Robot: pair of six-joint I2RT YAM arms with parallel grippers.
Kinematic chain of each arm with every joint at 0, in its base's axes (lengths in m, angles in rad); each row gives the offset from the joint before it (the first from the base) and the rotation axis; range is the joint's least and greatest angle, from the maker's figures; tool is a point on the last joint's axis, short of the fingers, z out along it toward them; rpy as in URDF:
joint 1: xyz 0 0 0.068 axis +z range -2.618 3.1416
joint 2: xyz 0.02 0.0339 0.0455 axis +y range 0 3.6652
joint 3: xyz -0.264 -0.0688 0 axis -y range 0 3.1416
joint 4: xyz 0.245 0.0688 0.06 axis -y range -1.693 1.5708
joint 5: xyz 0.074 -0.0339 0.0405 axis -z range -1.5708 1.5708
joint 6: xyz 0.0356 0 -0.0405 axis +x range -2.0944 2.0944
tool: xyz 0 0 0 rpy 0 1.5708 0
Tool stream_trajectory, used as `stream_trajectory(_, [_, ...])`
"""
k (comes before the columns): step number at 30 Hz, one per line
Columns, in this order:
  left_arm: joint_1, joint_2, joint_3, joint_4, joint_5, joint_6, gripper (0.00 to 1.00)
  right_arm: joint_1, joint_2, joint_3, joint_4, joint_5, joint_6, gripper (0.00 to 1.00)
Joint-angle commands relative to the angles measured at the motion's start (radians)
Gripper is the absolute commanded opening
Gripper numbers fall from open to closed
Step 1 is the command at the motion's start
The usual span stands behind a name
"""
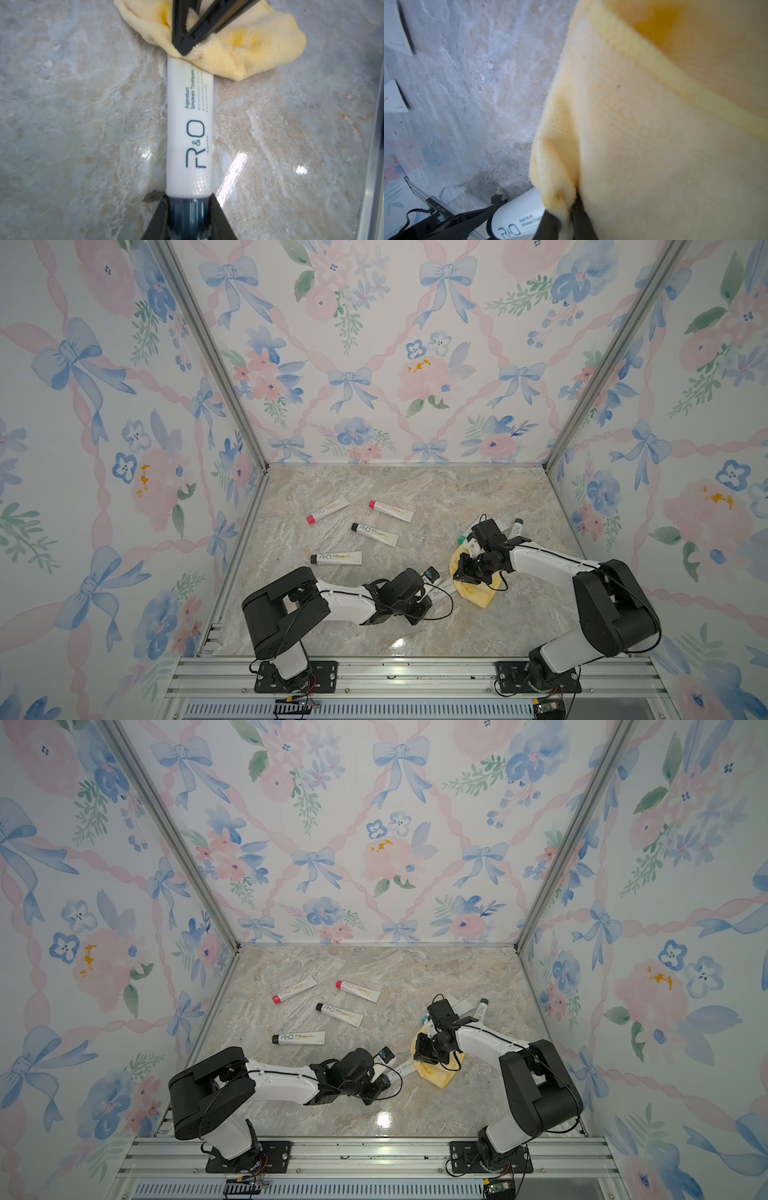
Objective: Wipe the surface of the toothpaste tube
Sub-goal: Wipe the dirt from the toothpaste tube.
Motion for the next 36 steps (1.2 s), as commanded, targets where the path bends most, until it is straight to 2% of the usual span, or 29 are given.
stream_trajectory(1, [0.000,0.015,-0.011,-0.054,-0.010,-0.002,0.24,-0.034,0.054,-0.022,-0.073,0.180,-0.048,0.13])
stream_trajectory(6, [0.000,0.021,-0.008,-0.055,-0.008,-0.001,0.24,-0.008,0.045,-0.036,-0.067,0.175,-0.037,0.13])
stream_trajectory(16, [0.000,0.032,0.003,-0.054,-0.011,0.001,0.24,0.222,-0.040,-0.105,-0.002,0.024,0.120,0.13])
stream_trajectory(21, [-0.001,0.040,0.014,-0.054,-0.004,0.001,0.24,0.284,-0.031,-0.112,0.048,-0.020,0.163,0.13])
stream_trajectory(24, [-0.001,0.034,0.008,-0.054,-0.009,0.002,0.24,0.260,-0.024,-0.103,0.027,0.000,0.143,0.13])
stream_trajectory(32, [-0.001,0.011,-0.010,-0.054,-0.026,0.000,0.24,0.065,-0.036,-0.107,-0.067,0.119,0.012,0.13])
stream_trajectory(36, [-0.002,0.012,-0.011,-0.055,-0.027,0.000,0.25,0.004,-0.041,-0.113,-0.085,0.170,-0.028,0.13])
